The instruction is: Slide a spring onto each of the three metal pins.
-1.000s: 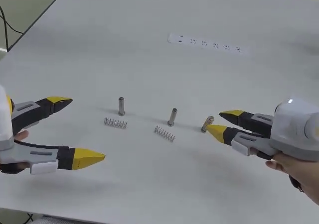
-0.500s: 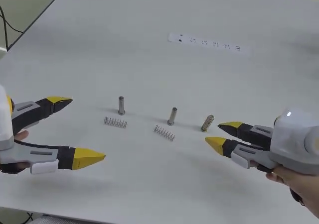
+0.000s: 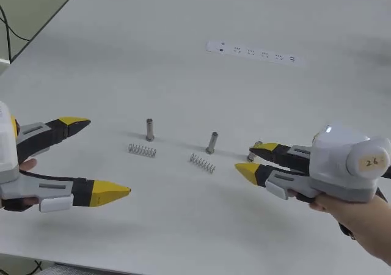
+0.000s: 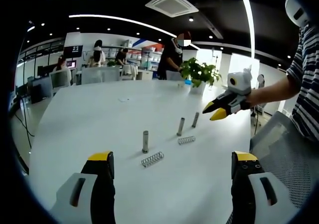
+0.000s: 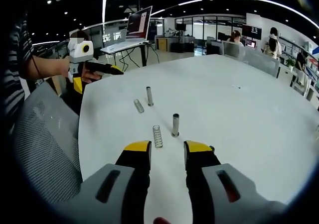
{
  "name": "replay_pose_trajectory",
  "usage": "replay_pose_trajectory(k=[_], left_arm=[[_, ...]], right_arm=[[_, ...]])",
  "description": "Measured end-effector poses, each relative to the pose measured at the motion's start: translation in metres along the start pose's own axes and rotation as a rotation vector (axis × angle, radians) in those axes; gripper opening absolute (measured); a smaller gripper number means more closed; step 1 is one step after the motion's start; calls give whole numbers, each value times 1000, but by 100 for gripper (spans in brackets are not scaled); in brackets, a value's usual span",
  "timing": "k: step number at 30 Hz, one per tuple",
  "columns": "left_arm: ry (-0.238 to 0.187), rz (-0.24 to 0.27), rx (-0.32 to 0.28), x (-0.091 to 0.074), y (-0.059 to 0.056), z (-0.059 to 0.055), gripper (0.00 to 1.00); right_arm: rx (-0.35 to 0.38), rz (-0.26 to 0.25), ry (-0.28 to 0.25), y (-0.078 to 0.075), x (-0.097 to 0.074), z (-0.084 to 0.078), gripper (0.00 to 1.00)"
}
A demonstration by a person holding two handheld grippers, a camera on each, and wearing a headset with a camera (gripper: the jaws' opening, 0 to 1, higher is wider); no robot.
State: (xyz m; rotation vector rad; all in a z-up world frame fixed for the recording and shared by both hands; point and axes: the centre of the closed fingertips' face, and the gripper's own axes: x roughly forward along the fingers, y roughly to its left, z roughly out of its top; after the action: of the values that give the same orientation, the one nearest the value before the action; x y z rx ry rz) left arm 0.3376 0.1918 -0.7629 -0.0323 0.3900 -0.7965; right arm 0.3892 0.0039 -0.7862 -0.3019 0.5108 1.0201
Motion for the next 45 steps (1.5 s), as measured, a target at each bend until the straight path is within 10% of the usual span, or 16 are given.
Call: replay_pose_trajectory(k=[13, 45], left_arm=[[7, 7, -14, -3, 2, -6, 97], [21, 10, -26, -5, 4, -12, 95]], right_arm=[[-54, 58, 22, 20, 27, 14, 27], [-114, 76, 240, 21, 78, -33, 19]])
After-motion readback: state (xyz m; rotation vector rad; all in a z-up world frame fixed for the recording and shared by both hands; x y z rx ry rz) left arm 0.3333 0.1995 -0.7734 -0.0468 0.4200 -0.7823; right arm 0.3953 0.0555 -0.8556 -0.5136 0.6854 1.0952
